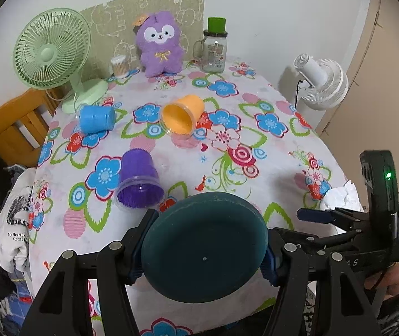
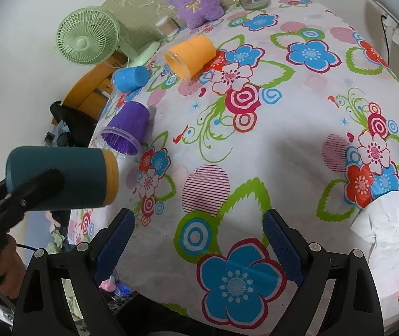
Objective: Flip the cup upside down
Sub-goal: 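Lower the teal cup rim-down onto the cloth with the left gripper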
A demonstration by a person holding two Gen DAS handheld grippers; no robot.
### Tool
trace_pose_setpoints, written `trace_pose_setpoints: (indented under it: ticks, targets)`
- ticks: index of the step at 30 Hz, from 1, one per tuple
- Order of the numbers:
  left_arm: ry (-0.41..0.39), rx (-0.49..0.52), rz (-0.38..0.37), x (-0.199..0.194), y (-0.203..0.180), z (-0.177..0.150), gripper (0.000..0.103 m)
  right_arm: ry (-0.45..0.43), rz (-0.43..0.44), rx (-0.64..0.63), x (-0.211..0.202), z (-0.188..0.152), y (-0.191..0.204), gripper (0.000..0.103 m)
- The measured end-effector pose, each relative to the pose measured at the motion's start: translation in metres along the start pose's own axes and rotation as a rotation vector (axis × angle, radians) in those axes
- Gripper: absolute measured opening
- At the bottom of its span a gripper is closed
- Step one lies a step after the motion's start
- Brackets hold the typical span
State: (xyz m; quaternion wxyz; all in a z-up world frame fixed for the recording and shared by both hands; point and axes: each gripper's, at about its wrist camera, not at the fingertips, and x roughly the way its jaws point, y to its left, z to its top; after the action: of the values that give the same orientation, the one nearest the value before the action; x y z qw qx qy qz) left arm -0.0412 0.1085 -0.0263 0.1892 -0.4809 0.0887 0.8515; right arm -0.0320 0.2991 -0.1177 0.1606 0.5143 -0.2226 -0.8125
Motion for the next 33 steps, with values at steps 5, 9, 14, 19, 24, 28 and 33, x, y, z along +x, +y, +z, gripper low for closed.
trace_pose_setpoints:
  ticks: [5, 9, 14, 19, 24, 28, 33]
  targets:
    - [0.03, 0.001, 0.006, 0.007, -0.001, -0.008, 0.066, 0.008, 0.001, -0.002, 0.002, -0.001, 0.001, 0.094]
    - [0.041, 0.003, 0.009, 0.01, -0.002, -0.011, 0.066, 0.012, 0.002, -0.006, 0.003, -0.002, 0.002, 0.094]
    - [0.048, -0.004, 0.009, 0.012, -0.001, -0.013, 0.066, 0.019, 0.001, -0.008, 0.005, -0.002, 0.002, 0.094]
    - [0.059, -0.01, 0.009, 0.016, 0.001, -0.015, 0.066, 0.023, -0.002, -0.007, 0.006, -0.002, 0.002, 0.094]
    - [0.07, -0.017, 0.008, 0.018, 0.003, -0.015, 0.066, 0.023, -0.004, -0.008, 0.007, -0.002, 0.002, 0.094]
    - [0.056, -0.016, 0.007, 0.015, 0.003, -0.013, 0.067, 0.024, -0.005, -0.008, 0.006, -0.002, 0.002, 0.094]
    - [0.059, -0.014, 0.014, 0.017, 0.003, -0.012, 0.066, 0.027, -0.005, -0.011, 0.007, -0.001, 0.002, 0.094]
